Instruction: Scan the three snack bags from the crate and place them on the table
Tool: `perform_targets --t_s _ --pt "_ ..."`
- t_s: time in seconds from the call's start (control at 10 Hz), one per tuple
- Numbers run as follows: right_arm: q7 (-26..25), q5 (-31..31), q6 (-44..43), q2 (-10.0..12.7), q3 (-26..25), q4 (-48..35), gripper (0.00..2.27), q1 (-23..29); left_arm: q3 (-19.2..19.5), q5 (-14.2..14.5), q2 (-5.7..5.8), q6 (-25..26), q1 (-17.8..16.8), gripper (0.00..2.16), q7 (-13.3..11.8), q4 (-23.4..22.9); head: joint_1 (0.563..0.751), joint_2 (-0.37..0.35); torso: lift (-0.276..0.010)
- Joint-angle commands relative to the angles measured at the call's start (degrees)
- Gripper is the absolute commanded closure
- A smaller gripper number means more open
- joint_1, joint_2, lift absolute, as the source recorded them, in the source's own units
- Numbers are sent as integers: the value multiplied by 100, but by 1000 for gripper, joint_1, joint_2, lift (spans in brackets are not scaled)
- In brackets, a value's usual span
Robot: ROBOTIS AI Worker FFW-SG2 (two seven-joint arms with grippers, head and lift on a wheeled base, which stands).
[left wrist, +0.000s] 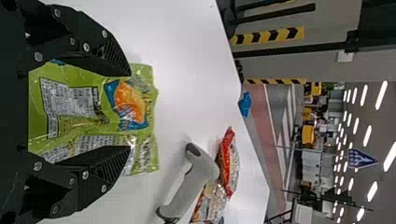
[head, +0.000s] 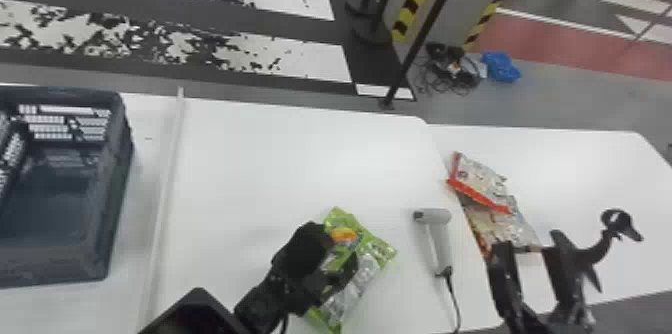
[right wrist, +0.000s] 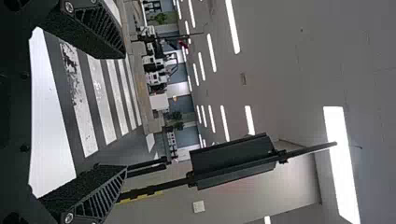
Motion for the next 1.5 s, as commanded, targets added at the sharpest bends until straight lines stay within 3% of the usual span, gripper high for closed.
perform_targets --t_s 0.0,0.2,0.3,0.5,0.7,1.0,1.2,1.4 --pt "70 8 -5 -1 -1 17 87 -11 140 -34 -23 -125 189 66 57 -474 695 -350 -37" --pt "229 -1 -5 -1 -10 52 87 16 676 -192 106 -125 655 66 198 -1405 695 -350 -37" --pt "246 -1 -5 -1 -10 61 87 42 913 -192 264 -178 804 63 409 -1739 695 -350 -37" --pt "308 8 -5 -1 -10 105 87 60 1739 -183 361 -670 1314 56 417 -2249 695 -350 -37" --pt "378 43 65 -9 -10 166 87 60 2548 -69 519 -1390 2096 56 365 -3031 695 -350 -37" --pt "650 289 698 -36 43 360 87 -72 3576 212 475 -1970 3133 56 365 -3928 695 -350 -37" --pt "765 412 1331 -36 148 368 87 -177 4165 564 466 -1970 3520 56 330 -4051 695 -350 -37" --pt "914 561 1788 -62 526 377 191 -248 4446 722 448 -2006 3731 56 242 -4051 695 -236 -37"
